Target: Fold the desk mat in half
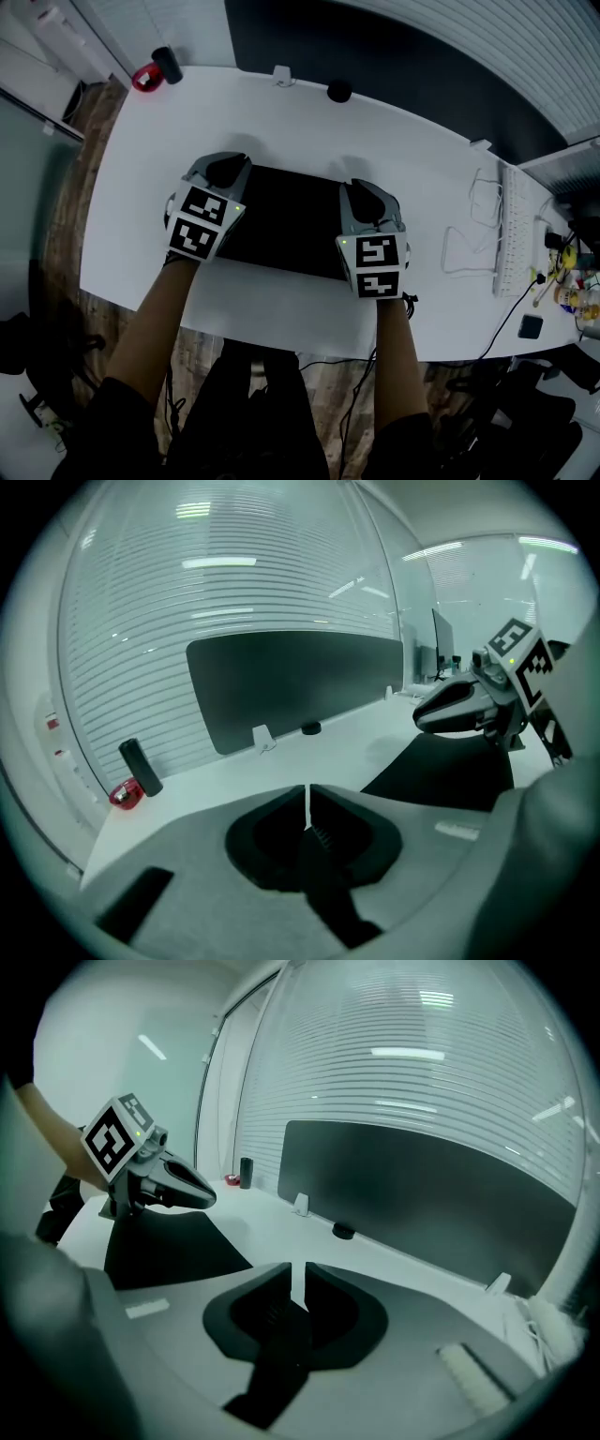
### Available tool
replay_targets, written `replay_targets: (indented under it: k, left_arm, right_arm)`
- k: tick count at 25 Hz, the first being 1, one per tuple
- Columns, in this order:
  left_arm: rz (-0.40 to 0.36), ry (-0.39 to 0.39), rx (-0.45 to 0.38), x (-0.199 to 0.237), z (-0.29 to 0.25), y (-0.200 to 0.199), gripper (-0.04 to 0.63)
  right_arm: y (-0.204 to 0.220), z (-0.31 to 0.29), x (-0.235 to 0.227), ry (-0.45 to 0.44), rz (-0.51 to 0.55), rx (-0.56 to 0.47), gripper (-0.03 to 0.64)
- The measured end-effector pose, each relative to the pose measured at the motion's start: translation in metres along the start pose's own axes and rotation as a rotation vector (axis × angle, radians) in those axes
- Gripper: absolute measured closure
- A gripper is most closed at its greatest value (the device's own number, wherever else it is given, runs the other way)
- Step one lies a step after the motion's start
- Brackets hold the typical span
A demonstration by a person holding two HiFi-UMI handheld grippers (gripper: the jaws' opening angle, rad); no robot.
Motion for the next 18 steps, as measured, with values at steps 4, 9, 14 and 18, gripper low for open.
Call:
replay_targets:
  k: [4, 9, 14, 18]
  left_arm:
    - [0.010, -0.016, -0.028, -0.004, 0.006, -0.004, 0.601]
    - [0.018, -0.040, -0.066, -0.009, 0.018, -0.010, 0.601]
    - [0.045, -0.058, -0.087, -0.014, 0.030, -0.011, 0.601]
    - [0.039, -0.064, -0.111, -0.021, 0.040, -0.016, 0.601]
  right_arm:
    - [-0.002, 0.008, 0.008, 0.010, -0.021, -0.025, 0.597]
    - [-0.008, 0.018, 0.012, 0.033, -0.053, -0.051, 0.609]
    - [-0.015, 0.027, 0.013, 0.056, -0.094, -0.083, 0.609]
    - [-0.021, 0.037, 0.013, 0.071, -0.123, -0.106, 0.611]
Point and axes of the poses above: the fingertips, and each gripper's own axes: z backward along the fingers, x to its left, y out of its underside, the point moved 3 cm from there along z, backward along the fingers, and after that the axes turned 10 degrees about -x, right-handed, at the moved point
